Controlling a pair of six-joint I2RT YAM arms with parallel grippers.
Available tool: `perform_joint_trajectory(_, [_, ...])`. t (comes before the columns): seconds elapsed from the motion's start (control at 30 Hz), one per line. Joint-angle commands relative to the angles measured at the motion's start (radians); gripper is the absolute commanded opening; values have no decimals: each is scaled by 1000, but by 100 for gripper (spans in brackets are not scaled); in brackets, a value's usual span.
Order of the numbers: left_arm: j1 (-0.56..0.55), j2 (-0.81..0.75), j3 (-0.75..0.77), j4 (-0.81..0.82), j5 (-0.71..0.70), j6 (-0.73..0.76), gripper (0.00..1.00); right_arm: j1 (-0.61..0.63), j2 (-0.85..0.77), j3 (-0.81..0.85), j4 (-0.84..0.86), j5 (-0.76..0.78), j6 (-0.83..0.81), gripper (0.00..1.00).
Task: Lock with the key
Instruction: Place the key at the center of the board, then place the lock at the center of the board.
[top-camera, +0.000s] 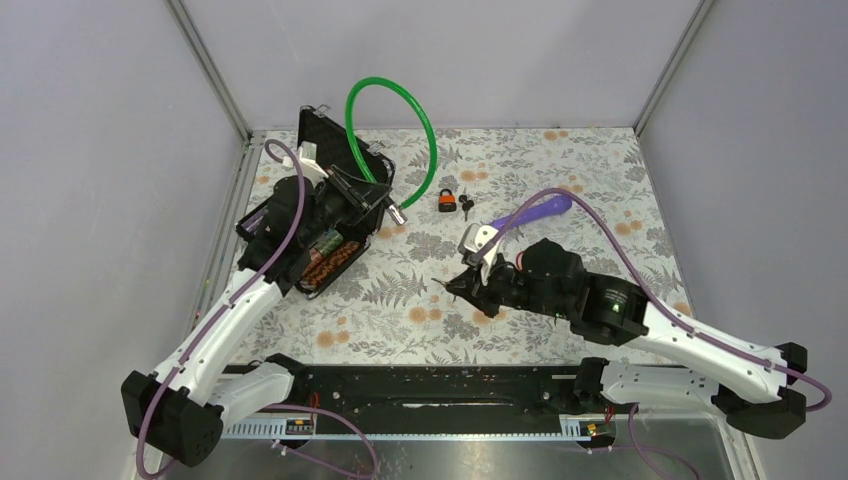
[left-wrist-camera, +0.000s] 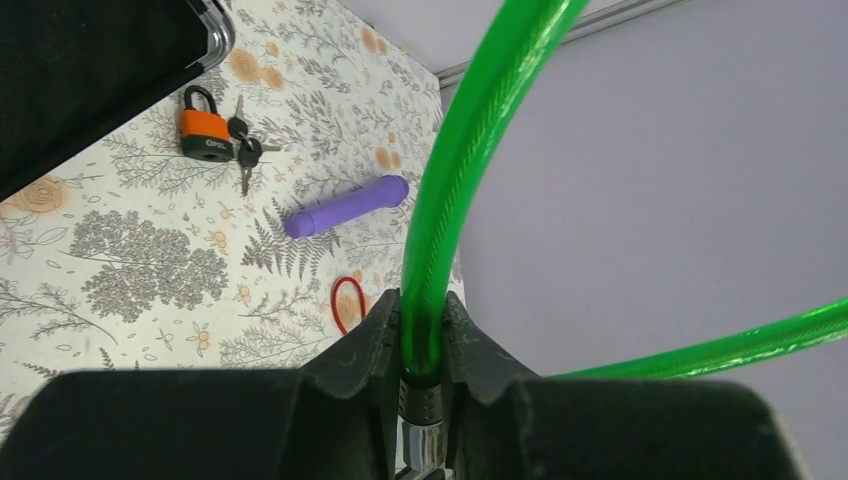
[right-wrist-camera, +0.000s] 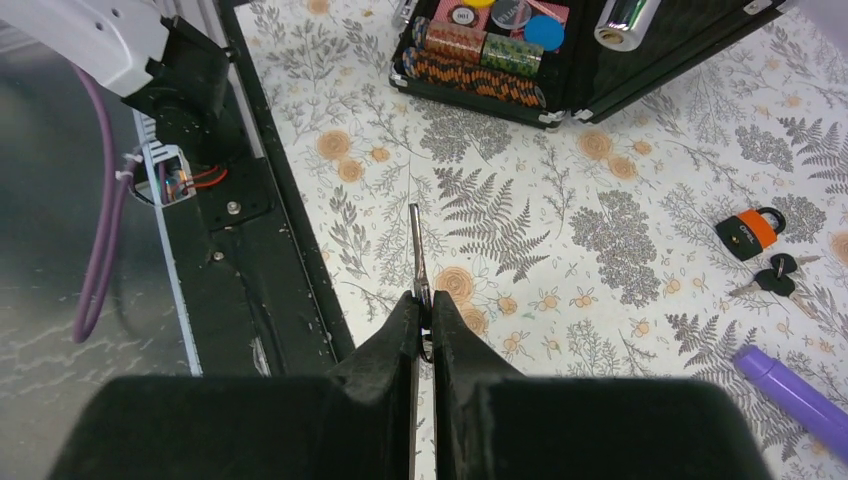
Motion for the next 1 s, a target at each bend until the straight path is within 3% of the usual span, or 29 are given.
perform_joint_trajectory(0.0, [-4, -41, -5, 118, -47, 13, 0, 4, -39, -9, 1, -15, 32, 0])
perform_joint_trajectory(0.23, [-19, -51, -87, 127, -27, 54, 0, 3, -88, -15, 47, 135, 109, 0])
perform_joint_trajectory(0.6, [-310, 83, -246, 4, -301, 224, 0, 3, -190, -61, 157, 265, 234, 0])
perform_joint_trajectory(0.77, [-332, 190, -297, 17, -312, 227, 0, 3, -143, -97, 145, 381, 340, 0])
perform_joint_trajectory(0.97, [-340, 328, -297, 19, -309, 227, 0, 2, 7, -132, 145, 406, 489, 0])
